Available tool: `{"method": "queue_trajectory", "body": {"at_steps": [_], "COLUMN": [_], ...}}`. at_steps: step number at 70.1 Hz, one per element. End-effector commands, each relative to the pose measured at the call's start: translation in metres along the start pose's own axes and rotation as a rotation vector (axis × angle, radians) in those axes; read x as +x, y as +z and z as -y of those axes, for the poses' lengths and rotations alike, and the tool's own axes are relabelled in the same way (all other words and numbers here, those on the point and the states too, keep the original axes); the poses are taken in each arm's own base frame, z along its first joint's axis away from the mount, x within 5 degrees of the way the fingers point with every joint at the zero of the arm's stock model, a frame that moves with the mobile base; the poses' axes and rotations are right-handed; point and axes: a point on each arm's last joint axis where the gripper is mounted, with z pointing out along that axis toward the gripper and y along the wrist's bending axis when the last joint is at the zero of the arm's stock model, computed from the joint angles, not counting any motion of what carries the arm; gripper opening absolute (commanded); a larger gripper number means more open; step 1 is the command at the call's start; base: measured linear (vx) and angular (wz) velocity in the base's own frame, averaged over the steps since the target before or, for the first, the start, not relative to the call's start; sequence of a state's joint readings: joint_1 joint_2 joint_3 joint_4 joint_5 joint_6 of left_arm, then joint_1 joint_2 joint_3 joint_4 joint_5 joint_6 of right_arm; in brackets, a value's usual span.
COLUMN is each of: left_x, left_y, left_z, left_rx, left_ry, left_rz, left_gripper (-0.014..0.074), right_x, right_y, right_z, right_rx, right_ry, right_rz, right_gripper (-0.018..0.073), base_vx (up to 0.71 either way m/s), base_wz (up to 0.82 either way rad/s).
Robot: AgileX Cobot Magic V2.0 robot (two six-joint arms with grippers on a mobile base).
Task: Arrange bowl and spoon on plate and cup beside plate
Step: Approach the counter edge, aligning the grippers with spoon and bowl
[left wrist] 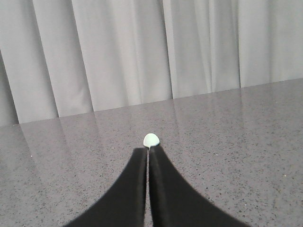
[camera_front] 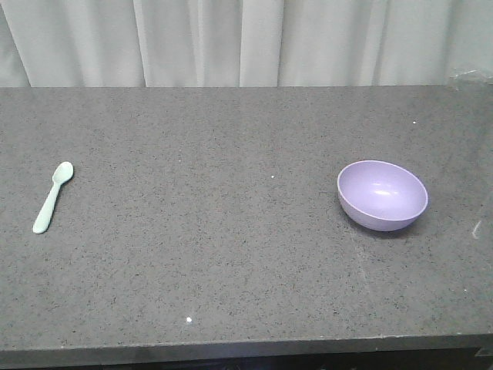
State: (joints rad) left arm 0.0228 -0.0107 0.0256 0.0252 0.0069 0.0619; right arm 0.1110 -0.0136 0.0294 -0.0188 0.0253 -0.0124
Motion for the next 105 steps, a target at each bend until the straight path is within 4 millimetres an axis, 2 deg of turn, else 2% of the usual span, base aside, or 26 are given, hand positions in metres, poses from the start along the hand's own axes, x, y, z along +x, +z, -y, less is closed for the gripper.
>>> {"method": "queue_trajectory", "body": {"at_steps": [1, 105], "left_x": [-0.0081, -0.0084], "left_y": [0.0010, 0.0010], "left_z": [-0.0006, -0.0006], "left_rx": [-0.004, -0.004], "left_ry": [-0.008, -0.008], "left_rz": [0.062, 0.066], "left_gripper": [-0.0006, -0.0006], "right_x": [-0.0049, -0.0056], "right_y": [0.0010, 0.0010], "right_z": [0.0000, 0.0000], "right_rx": [0.000, 0.000], "right_ry": [-0.009, -0.007], "right_rz": [0.054, 0.063], "right_gripper": [-0.0009, -0.0009], "base_vx": [0.01, 0.00], "base_wz": [0.00, 0.00]}}
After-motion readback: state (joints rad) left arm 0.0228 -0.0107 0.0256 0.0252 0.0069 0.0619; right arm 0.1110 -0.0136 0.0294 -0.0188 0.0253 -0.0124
